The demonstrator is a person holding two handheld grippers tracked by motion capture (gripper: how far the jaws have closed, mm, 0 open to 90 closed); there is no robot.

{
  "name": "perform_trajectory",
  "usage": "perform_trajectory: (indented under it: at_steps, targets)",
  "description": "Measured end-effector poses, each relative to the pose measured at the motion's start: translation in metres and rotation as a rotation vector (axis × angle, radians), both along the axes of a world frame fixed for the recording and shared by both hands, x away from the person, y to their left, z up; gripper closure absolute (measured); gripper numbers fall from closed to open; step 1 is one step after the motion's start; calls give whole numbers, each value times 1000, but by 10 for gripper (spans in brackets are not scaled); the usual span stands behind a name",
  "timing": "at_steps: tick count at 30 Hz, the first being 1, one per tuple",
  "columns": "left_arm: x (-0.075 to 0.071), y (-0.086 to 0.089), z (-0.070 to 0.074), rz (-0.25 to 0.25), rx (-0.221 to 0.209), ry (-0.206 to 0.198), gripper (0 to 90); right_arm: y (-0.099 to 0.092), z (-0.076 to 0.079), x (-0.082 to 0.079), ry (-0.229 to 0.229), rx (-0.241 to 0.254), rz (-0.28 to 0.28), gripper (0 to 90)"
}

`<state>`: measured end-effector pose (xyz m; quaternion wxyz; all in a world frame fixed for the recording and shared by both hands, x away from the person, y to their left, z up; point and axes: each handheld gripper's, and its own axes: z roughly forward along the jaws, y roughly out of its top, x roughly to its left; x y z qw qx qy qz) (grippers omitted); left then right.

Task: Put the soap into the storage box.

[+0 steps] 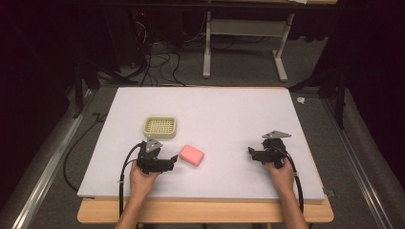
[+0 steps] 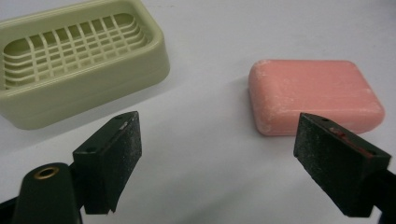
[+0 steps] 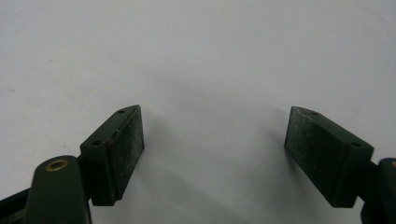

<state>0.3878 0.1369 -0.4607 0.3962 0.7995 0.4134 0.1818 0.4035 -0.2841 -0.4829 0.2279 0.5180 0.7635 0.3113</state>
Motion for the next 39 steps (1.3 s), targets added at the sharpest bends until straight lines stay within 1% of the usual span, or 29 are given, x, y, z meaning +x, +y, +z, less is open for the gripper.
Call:
perform_trajectory:
  at_steps: [2, 5, 13, 14, 16, 17, 18, 20, 25, 28, 31, 36, 39]
  targets:
    - [-2, -1, 2, -3, -10, -2, 157, 0, 0, 0, 0, 0, 0, 204]
    - [-5, -3, 4, -11, -19, 6, 156, 0, 0, 0, 0, 0, 1, 204]
    - [-11, -14, 10, -31, -26, 7, 149, 0, 0, 0, 0, -1, 0, 204]
    - [-11, -15, 10, -35, -31, 9, 148, 0, 0, 0, 0, -1, 0, 204]
    - [-12, -18, 11, -45, -50, 27, 146, 0, 0, 0, -1, -1, 1, 204]
    - [-12, -22, 12, -48, -53, 28, 143, 0, 0, 0, 0, 0, 0, 203]
    - [-12, -22, 12, -48, -53, 28, 141, 0, 0, 0, 0, 0, 0, 203]
    - [-13, -26, 12, -51, -48, 28, 138, 0, 0, 0, 1, 0, -1, 203]
    - [-14, -35, 13, -63, -30, 42, 122, 0, 0, 0, 0, 0, 0, 202]
    - [-13, -41, 11, -65, -14, 68, 105, 0, 0, 0, 0, 0, 1, 202]
    - [-12, -47, 9, -60, 4, 68, 98, 0, 0, 0, 1, 2, 0, 202]
    - [-10, -56, 7, -55, 12, 75, 74, 0, 0, 0, 1, -1, 2, 201]
    - [-9, -61, 4, -48, 35, 74, 55, 0, 0, 0, 1, -1, 2, 201]
